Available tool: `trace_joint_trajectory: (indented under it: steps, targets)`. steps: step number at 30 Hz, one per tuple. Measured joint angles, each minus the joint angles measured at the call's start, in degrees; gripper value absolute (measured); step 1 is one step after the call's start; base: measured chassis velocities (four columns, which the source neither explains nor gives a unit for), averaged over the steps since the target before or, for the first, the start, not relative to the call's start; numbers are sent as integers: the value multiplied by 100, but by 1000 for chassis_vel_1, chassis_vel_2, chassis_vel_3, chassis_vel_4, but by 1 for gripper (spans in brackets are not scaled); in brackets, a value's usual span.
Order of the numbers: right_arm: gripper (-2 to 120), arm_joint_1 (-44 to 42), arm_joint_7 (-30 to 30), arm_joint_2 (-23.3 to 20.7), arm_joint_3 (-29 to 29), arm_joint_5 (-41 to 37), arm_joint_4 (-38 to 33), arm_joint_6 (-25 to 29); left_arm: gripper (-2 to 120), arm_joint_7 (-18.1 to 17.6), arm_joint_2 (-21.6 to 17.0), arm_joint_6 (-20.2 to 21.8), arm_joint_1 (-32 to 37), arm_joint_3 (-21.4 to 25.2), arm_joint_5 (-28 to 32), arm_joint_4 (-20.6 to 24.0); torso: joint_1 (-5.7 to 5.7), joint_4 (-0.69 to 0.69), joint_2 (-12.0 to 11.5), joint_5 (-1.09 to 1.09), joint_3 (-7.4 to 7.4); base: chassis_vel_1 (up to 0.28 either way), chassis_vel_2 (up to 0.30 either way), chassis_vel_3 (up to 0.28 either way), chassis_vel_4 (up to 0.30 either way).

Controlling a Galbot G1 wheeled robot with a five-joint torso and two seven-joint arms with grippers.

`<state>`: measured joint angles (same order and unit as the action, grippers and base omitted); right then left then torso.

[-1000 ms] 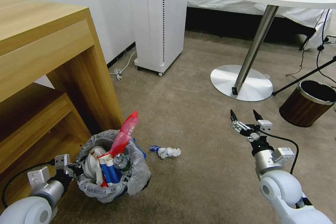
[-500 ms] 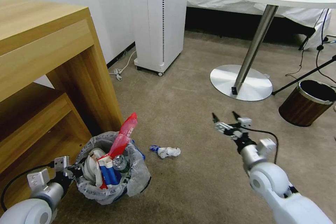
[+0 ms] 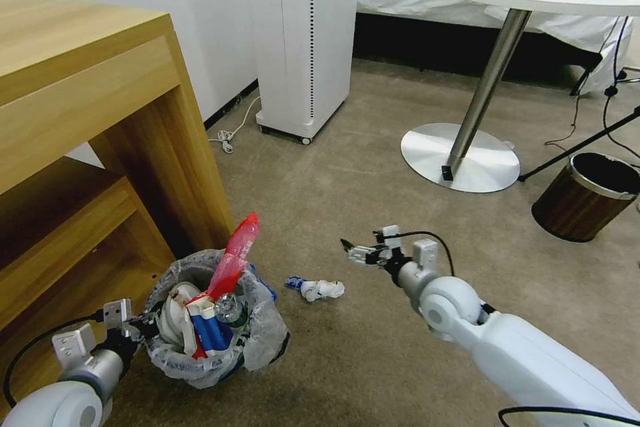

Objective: Pick up the trash bin and place the garbage on the floor into it.

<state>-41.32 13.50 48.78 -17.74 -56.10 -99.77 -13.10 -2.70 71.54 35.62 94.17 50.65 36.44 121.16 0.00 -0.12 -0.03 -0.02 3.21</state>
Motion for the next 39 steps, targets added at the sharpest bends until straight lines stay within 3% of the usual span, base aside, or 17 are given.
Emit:
trace_joint_trajectory:
  steps: [5,9,15,18,29,39]
  targets:
    - [100,324,-108,-78,-408,-130,232,-277,0,-18,-60,5,-127,-77,6,-44,0,1,0,1,0,0,0,0,0]
    - [100,571,-103,-94,-754,-221,594,-880,0,-26,-101,27,-219,-165,17,-73,0,-1,0,0,0,0,0,0,0]
    - [100,876,-337,110,-1026,-126,1413,-1377,0,-21,-138,33,-272,-241,30,-97,0,-3,0,2,0,0,0,0,0]
    - [100,1187,-528,331,-1432,4,1886,-1570,0,-8,-42,20,-197,-222,12,-3,0,0,0,0,0,0,0,0,0]
    - [97,1805,-1313,837,-2481,859,2736,-1168,0,27,187,-51,-109,-168,-36,164,0,0,0,0,0,0,0,0,0]
    - [95,2306,-1544,1471,-3235,1460,3544,-878,0,100,339,-143,-41,-154,-73,302,0,0,0,0,0,0,0,0,0]
